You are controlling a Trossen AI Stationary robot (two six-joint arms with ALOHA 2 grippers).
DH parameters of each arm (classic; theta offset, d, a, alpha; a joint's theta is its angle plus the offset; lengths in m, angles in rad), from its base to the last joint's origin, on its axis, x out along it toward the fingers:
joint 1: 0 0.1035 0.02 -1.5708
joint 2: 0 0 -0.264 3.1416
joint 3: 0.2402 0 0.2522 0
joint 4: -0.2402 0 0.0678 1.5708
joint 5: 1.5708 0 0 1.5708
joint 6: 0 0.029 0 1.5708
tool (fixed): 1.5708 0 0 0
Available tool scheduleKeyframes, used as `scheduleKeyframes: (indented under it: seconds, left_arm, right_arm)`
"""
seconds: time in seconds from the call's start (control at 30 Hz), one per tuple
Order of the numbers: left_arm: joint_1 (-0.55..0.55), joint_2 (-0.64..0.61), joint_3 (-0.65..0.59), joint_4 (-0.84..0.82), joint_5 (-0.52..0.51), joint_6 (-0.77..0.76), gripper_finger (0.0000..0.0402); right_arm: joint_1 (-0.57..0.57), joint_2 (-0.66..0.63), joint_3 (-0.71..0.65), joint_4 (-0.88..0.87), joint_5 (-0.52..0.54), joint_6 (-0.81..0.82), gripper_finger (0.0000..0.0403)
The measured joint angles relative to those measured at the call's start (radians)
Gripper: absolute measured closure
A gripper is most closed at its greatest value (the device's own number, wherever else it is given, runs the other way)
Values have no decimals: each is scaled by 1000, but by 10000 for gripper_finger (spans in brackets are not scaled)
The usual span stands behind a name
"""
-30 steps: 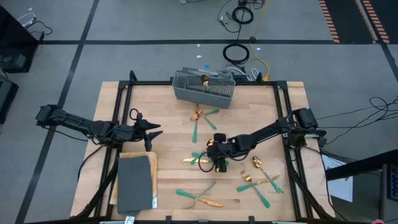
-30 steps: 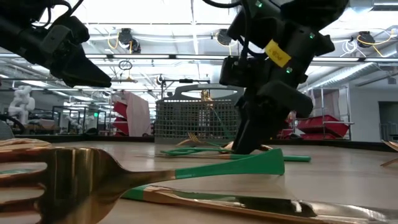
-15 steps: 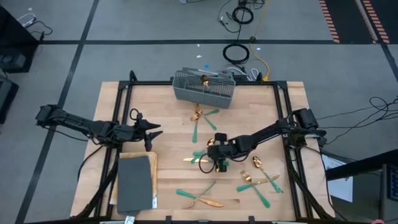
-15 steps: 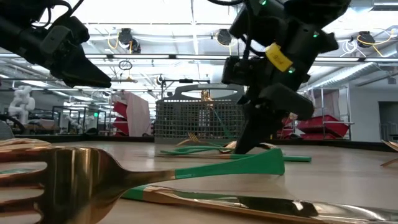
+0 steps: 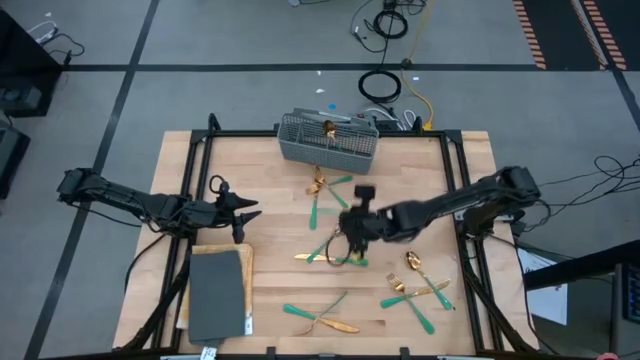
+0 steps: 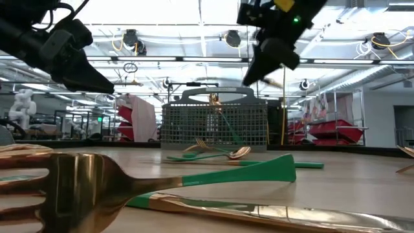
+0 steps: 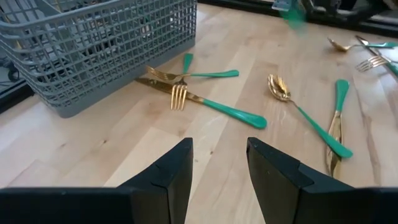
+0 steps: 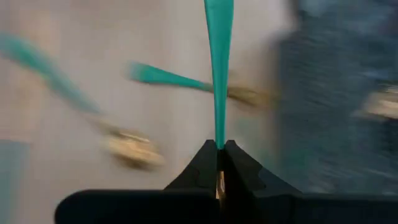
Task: Sort silverware
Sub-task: Put the green spoon into the gray silverware holder
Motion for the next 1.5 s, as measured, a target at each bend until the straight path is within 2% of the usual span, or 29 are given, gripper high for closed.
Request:
scheduleKeyframes:
  seconds: [0.23,0.5,0.73,0.87,1.17,1.5]
  left_arm:
    - [0,0,0,2,2,-1,244]
    - [0,0,0,2,2,-2,244]
    - [0,0,0,2,2,-3,244]
    - [0,0,0,1,1,-3,244]
    - [0,0,0,-6,-1,-1,244]
    - [0,0,0,-6,-2,-1,244]
  right_arm:
    - [-153,-39,142,-202,282,-269,403]
    - [-284,51,168,-211,489,-743,403]
    - [-312,171,168,-201,654,-978,403]
    - [-325,210,168,-177,693,-1056,403]
    - [-329,224,168,-167,673,-1153,400]
    - [-329,224,168,-151,570,-1177,330]
